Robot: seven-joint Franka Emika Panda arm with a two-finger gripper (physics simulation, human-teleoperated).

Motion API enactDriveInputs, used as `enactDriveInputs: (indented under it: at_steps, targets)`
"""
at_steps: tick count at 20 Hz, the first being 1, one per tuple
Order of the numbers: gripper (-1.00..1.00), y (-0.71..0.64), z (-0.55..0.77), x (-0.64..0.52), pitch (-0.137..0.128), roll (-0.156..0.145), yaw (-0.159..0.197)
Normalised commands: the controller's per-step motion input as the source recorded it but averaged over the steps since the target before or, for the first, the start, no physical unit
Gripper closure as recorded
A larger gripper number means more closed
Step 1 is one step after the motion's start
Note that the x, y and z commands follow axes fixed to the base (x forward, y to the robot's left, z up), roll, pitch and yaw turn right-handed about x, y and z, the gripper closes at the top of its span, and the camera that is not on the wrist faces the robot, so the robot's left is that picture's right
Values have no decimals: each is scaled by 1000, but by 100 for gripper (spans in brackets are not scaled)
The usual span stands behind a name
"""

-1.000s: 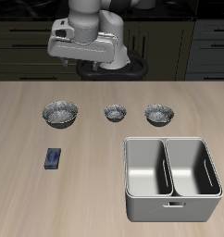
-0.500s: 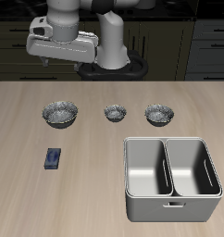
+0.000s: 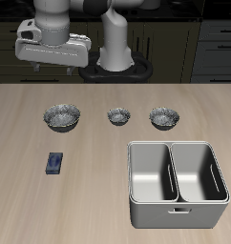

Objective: Place the cream cheese in the middle-sized bowl

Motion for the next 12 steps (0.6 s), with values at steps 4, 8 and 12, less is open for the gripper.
enactDriveInputs:
  at_steps: [4,8,12]
  targets:
    - [-100,-28,54,234,-5,34,-2]
    - [-100,-137,93,303,-10,14,-1]
    - [-100,-270,96,286,-3,-15,-32]
